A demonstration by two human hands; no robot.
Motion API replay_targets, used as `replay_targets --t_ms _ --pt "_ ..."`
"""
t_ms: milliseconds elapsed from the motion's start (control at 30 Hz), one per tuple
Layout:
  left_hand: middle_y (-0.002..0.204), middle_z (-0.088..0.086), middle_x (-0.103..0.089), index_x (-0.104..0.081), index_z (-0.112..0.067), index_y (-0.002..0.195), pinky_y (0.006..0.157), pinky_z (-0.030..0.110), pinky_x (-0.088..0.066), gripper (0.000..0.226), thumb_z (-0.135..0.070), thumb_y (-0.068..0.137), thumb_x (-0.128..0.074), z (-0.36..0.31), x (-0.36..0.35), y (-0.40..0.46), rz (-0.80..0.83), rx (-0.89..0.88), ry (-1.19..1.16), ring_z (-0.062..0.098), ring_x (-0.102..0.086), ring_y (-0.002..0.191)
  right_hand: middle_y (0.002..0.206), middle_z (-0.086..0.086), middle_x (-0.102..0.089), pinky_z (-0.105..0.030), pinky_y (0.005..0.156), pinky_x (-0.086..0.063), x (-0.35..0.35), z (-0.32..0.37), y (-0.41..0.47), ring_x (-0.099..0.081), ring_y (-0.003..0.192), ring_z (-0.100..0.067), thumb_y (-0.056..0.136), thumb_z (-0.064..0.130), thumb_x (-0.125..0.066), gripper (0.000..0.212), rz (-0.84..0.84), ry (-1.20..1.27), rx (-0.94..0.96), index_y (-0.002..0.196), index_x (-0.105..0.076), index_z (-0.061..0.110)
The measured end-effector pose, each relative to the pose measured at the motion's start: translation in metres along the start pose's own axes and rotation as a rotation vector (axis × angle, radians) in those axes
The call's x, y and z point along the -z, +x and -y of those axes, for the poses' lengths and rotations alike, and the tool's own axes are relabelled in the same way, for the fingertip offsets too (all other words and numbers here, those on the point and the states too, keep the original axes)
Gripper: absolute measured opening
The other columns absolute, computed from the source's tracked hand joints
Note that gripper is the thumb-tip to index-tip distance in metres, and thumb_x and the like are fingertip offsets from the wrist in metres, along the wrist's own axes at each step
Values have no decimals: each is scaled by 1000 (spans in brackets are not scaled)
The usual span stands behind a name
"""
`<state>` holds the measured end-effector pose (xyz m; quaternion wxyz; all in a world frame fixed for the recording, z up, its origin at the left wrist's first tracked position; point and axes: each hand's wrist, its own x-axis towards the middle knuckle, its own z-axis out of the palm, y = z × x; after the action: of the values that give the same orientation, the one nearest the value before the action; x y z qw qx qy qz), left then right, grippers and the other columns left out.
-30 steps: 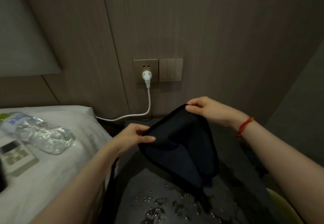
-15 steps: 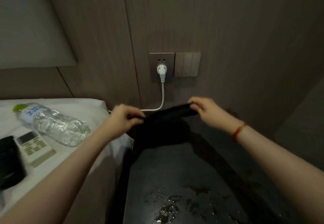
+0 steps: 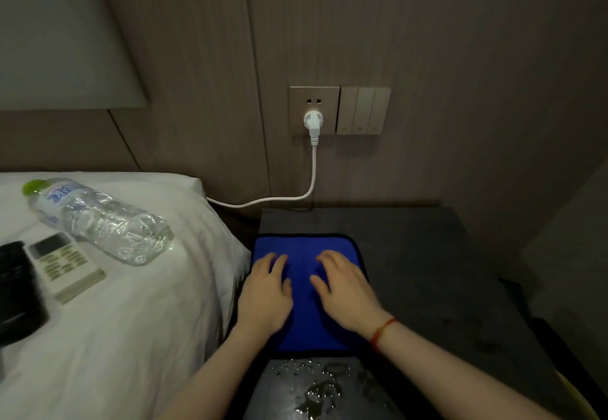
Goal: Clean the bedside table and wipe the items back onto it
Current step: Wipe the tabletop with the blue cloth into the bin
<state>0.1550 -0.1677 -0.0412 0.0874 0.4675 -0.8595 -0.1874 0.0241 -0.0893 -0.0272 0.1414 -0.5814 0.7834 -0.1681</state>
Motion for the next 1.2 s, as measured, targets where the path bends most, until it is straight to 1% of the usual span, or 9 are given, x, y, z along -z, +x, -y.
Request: replay_targets --t_ms 67,100,233,267,400,600,767,967,1200 --pt "160 4 -1 -5 -21 151 119 33 -8 58 -34 99 -29 -3 -15 4 20 50 85 21 -3 148 158 -2 -10 -28 117 -3 -23 7 9 -5 145 -16 98 38 -29 59 16 19 -73 148 -13 12" --pt "160 5 6 3 -21 151 119 35 -4 60 -36 100 -24 -3 -22 6 29 79 113 21 2 148 158 -1 -2 -30 116 2 -32 7 12 2 146 -15 98 39 -24 60 34 7 -107 149 -5 13" --pt "160 5 9 7 -21 150 119 36 2 59 -41 99 -15 2 -41 18 -17 95 205 18 5 148 158 0 9 -32 112 11 -56 -3 22 9 145 -14 79 48 12 78 11 -143 -131 148 5 14" --pt "160 5 9 7 -21 150 119 36 2 59 -41 99 -15 4 -42 25 -20 87 206 18 5 148 158 0 8 -32 113 11 -57 -4 28 9 145 -14 81 47 11 75 -3 -152 -128 148 5 14" --pt "160 7 6 3 -21 151 119 37 1 60 -40 99 -18 5 -45 61 -38 75 190 19 3 148 158 0 5 -34 117 4 -54 -12 65 6 145 -14 98 36 -16 58 -13 -173 -120 149 1 13" --pt "160 9 0 -5 -18 152 118 38 -2 59 -39 99 -21 8 -49 115 -80 67 203 21 -2 148 159 0 1 -35 118 1 -50 -25 121 2 145 -14 99 33 -17 56 -20 -196 -100 149 -2 13" --pt "160 8 2 -3 -18 152 119 38 -1 57 -38 100 -17 8 -47 135 -50 70 211 21 0 148 159 1 -1 -35 118 0 -50 -31 144 -1 145 -14 99 36 -17 56 -31 -187 -88 149 -4 14" --pt "160 8 2 -2 -16 151 119 35 -2 57 -36 100 -17 7 -48 117 -46 67 220 21 -1 148 159 0 0 -34 118 1 -50 -27 126 0 145 -14 99 37 -17 57 -18 -172 -92 149 -3 14" --pt "160 7 5 1 -16 151 119 34 0 57 -35 100 -15 -1 -51 29 -27 57 198 19 1 148 158 1 2 -33 117 2 -61 -13 42 2 145 -13 99 36 -17 56 4 -171 -76 149 -1 15"
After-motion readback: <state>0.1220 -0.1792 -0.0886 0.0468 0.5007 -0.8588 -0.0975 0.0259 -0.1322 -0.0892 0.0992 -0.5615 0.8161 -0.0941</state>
